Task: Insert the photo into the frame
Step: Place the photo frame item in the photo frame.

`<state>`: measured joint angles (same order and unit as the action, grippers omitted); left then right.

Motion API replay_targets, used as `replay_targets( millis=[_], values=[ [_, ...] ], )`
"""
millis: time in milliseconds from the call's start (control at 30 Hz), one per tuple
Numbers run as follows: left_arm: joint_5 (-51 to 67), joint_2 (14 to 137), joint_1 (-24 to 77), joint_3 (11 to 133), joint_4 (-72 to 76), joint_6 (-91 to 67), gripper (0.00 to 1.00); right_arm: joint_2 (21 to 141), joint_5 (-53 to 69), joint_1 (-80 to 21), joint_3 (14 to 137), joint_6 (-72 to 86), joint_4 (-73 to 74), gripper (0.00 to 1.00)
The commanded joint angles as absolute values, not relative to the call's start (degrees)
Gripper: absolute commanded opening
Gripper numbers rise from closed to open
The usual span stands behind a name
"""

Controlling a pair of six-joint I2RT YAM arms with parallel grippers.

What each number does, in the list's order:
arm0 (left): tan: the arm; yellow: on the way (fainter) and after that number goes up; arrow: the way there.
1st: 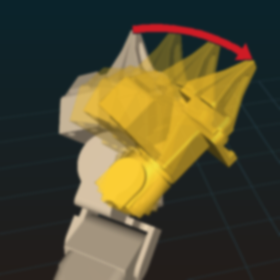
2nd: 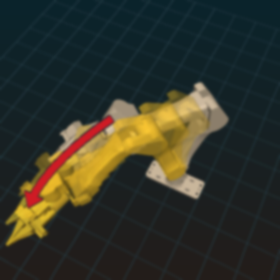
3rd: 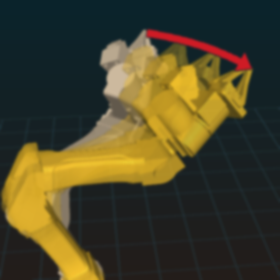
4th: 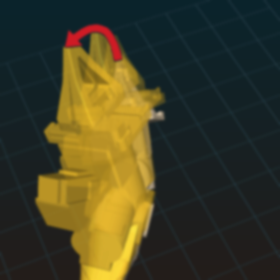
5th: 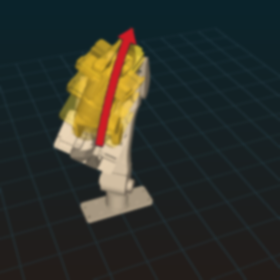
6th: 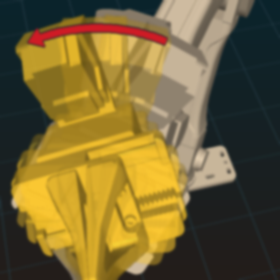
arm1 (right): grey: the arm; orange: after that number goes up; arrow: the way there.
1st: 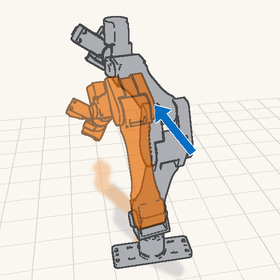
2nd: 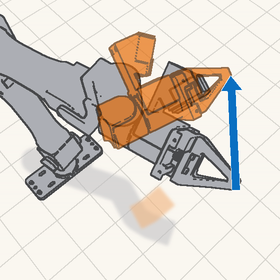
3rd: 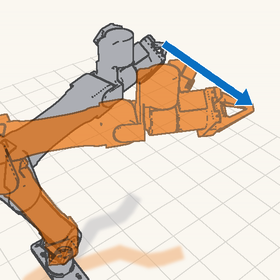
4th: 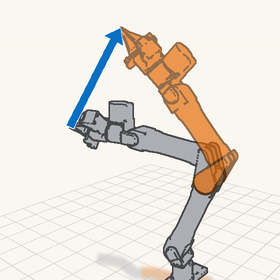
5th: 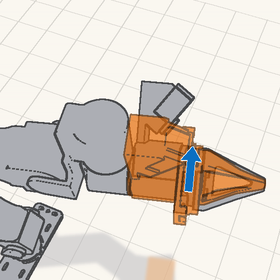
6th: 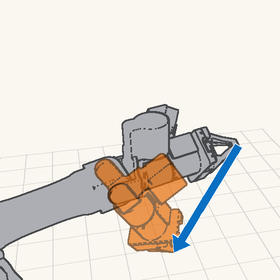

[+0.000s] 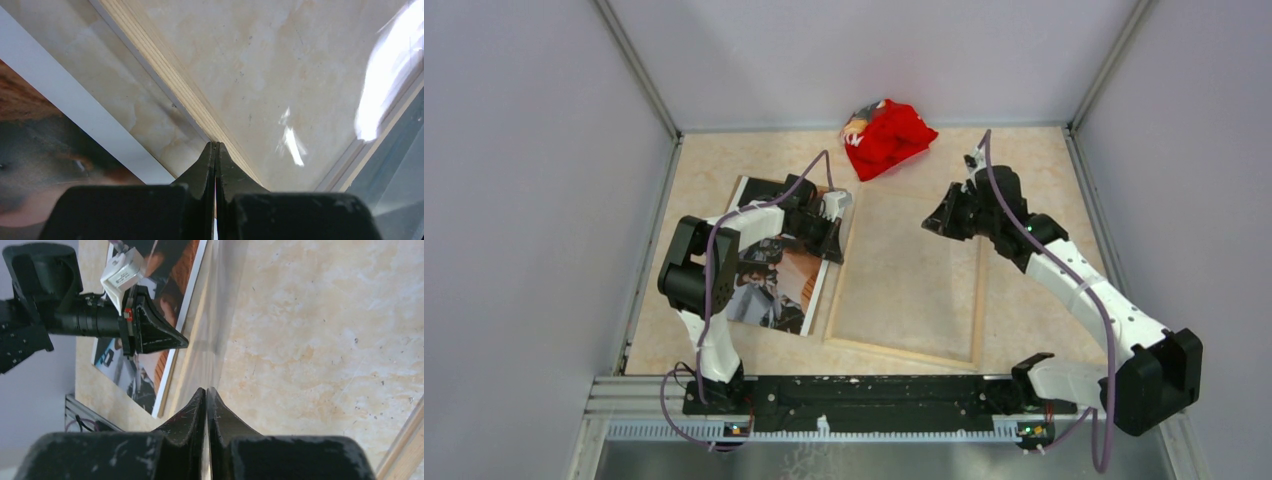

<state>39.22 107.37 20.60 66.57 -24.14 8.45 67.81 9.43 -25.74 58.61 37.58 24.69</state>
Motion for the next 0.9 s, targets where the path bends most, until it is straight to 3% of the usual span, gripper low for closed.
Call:
replay_targets(
  millis=[0, 500, 867],
  values=[
    [37.00, 108.46, 20.78, 65.11, -27.33, 9.53, 0.00, 66.94, 12.96, -25.48, 62.14, 29.98, 22.19, 0.03],
    [37.29, 108.71, 20.81, 64.86, -27.39, 9.80, 0.00, 64.24, 7.83, -21.22, 52.83, 39.49, 19.95, 0.00],
    [37.30, 109.29, 20.81, 65.15, -27.51, 9.63, 0.00, 63.36, 12.18, -19.60, 46.24, 44.49, 12.94, 0.00]
  ],
)
